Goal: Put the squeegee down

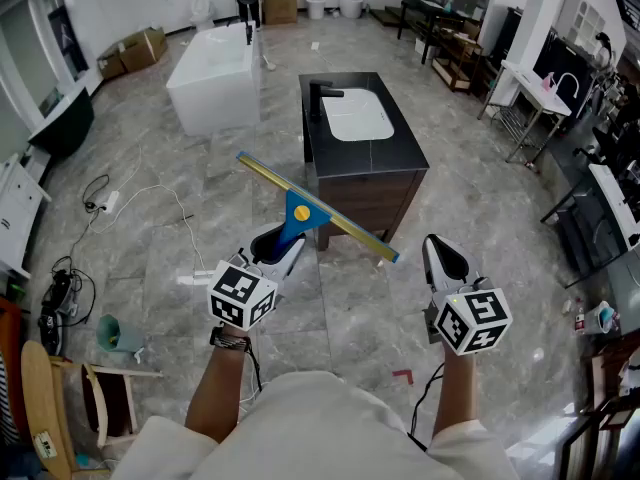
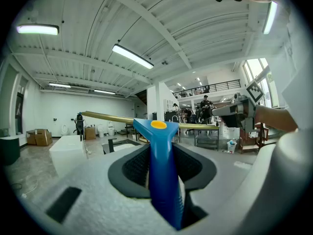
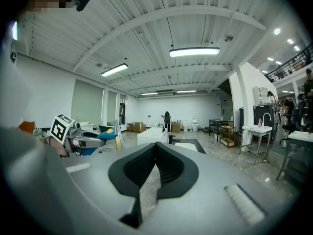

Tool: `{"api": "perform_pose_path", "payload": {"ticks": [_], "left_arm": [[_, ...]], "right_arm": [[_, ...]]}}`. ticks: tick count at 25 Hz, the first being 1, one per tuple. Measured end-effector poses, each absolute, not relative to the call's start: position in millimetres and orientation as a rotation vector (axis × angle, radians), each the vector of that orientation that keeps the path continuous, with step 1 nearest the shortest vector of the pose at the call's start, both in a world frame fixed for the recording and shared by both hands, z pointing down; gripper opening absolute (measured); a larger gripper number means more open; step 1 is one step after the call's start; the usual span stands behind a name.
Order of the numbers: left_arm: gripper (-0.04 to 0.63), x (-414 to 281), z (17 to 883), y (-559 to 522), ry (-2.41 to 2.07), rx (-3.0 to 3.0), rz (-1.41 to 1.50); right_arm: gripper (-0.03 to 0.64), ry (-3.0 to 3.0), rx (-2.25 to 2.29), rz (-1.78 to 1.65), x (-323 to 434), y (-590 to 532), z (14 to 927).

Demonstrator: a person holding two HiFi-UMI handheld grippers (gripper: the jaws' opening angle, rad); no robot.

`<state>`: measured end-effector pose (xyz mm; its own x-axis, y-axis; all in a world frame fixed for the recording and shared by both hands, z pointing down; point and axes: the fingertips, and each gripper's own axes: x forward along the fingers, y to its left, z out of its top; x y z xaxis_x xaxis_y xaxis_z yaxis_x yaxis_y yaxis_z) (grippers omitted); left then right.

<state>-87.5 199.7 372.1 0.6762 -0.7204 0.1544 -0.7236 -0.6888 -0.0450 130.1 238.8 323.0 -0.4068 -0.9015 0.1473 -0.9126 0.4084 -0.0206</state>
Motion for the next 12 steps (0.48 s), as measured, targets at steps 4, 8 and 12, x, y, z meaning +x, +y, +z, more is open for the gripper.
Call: {"api": "perform_pose_path", "payload": {"ticks": [4,8,12], "left_arm": [[0.138,-84.1,368.9,197.0,-1.232,2.861,0.256],[0.138,-80.6,369.5,194.7,-1.234,2.860,0.263],[0.138,-76.1,373.3,193.8,-1.237,2.854,0.279]], "right_arm": [[0.008,-2.525,1.643,0.141,133.0,237.8,321.5],[0.007,-2.545,1.694,0.119,138.2,234.0,315.2],[0.006,-2.603,1.687,0.112,138.2,232.5,310.0]]}}
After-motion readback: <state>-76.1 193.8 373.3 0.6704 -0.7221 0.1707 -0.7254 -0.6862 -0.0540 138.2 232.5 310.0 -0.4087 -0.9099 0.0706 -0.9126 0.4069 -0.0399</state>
